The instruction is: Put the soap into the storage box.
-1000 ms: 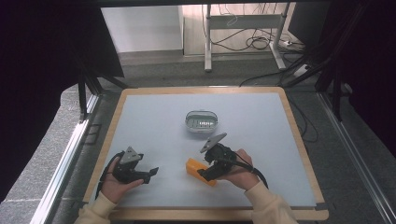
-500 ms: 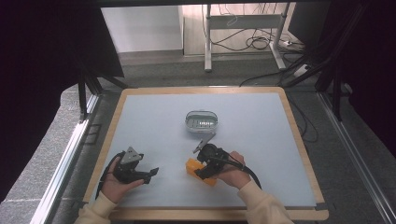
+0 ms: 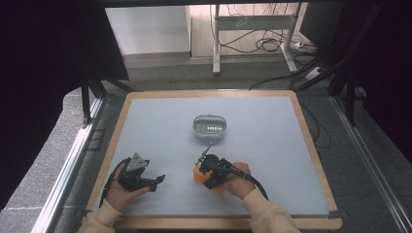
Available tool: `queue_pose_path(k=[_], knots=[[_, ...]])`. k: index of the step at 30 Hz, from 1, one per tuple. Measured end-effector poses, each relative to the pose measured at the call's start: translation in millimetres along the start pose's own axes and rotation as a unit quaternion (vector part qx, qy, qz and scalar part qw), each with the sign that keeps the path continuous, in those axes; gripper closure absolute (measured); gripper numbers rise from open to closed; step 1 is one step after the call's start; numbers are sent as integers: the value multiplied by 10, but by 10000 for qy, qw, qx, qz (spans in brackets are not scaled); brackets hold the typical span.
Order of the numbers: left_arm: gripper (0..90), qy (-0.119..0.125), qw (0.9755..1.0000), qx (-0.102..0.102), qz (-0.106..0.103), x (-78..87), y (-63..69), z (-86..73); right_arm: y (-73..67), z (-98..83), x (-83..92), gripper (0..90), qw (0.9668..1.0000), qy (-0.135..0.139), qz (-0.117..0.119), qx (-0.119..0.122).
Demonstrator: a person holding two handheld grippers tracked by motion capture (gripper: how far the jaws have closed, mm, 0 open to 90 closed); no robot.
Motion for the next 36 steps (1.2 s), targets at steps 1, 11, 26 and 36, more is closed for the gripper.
queue_pose_path(k=[1, 11, 26, 36], knots=[[165, 0, 10000, 0, 0, 0, 0, 0, 0, 0, 0, 609, 10000, 0, 0, 0], [166, 7, 10000, -1, 11, 6, -4, -3, -16, 14, 102, 617, 9997, 127, -117, 153], [163, 17, 10000, 36, 45, -1, -9, -8, 67, -27, 496, 618, 9974, 627, 90, 350], [163, -18, 10000, 20, 56, -12, -12, -12, 153, -77, 651, 618, 9960, 817, 95, 341]])
Point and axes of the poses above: each handheld gripper's, and its own axes: x roughly backward along the jaws, z roughly out of its top, y roughly to its right, the point moved 3 cm from there along -x, roughly forward along the jaws, and after that the axes turned 9 degrees about -x, right-handed, at the moved point
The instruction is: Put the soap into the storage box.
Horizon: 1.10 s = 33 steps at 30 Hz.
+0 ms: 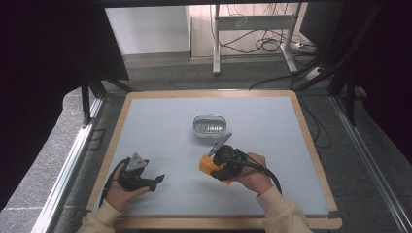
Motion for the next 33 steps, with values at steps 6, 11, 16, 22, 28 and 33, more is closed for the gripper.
queue_pose_path(k=[6, 11, 16, 22, 28, 33], knots=[[162, 0, 10000, -11, 9, -2, 0, -2, 31, -16, 69, 618, 10000, 53, -60, 5], [161, -3, 10000, -9, 8, -3, -2, -3, 49, -26, 98, 618, 9999, 77, -91, -2], [161, -15, 10000, -13, -2, -5, -1, -4, 70, -36, 110, 618, 9999, 93, -112, -12], [162, -28, 10000, -30, -3, -7, 0, -6, 98, -47, 129, 618, 9999, 119, -113, -38], [160, -43, 9999, 16, -125, -14, 10, -5, 134, -64, 134, 618, 9998, 102, -165, -56], [158, -21, 9999, 34, -106, -8, 7, 1, 162, -71, 129, 618, 9998, 113, -164, -94]])
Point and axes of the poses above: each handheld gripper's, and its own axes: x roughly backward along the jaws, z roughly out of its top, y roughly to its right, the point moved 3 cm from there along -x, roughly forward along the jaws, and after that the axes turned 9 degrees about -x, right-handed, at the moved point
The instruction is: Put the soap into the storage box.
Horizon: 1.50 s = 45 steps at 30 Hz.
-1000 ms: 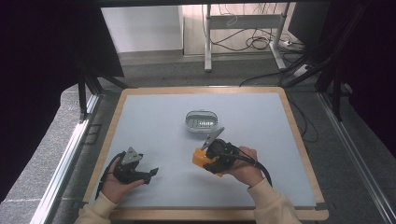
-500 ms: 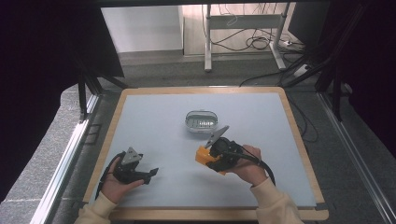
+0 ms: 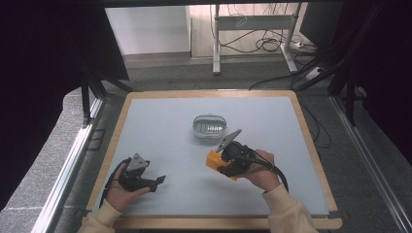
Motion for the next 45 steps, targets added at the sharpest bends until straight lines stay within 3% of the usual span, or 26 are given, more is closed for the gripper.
queue_pose_path(k=[26, 33, 45], knots=[[158, -36, 10000, -44, 5, 8, 18, -1, 89, 30, -44, 618, 10000, 34, 42, -36], [158, -11, 10000, -8, 3, 17, 11, 1, 118, 161, -127, 619, 9999, -49, 58, 71], [159, -5, 10000, 41, 39, 24, 0, 2, 267, 300, -109, 619, 9999, 26, 106, -12]])
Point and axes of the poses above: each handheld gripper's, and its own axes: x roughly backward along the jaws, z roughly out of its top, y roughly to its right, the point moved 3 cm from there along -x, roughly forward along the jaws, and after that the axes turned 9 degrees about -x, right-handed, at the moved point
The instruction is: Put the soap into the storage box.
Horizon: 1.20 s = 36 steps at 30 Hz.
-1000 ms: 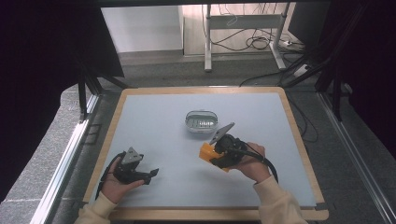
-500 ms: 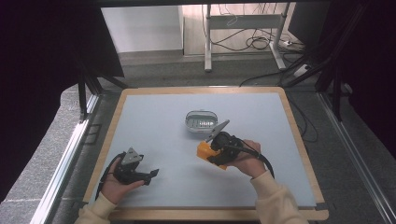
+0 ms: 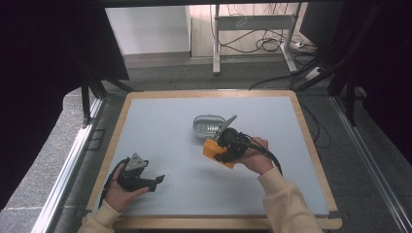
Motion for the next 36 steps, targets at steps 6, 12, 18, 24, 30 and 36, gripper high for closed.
queue_pose_path(k=[6, 12, 18, 24, 30, 36], knots=[[159, -31, 10000, -24, -11, -4, 1, -1, 56, 129, 29, 619, 10000, 57, 26, -23], [158, -25, 10000, -24, -19, 0, -7, -4, 97, 227, 23, 619, 10000, 80, 29, 8], [159, -23, 10000, -17, -25, -1, -7, -5, 117, 266, 9, 619, 10000, 81, 47, 4], [158, -19, 10000, -31, -40, -3, 0, -4, 152, 318, 21, 619, 9999, 87, 44, 55], [158, -22, 10000, -18, -36, -4, 1, -4, 204, 360, 36, 619, 9999, 134, 86, 32], [158, -22, 10000, -17, -41, -4, 2, -5, 263, 394, 45, 620, 9999, 146, 66, 14]])
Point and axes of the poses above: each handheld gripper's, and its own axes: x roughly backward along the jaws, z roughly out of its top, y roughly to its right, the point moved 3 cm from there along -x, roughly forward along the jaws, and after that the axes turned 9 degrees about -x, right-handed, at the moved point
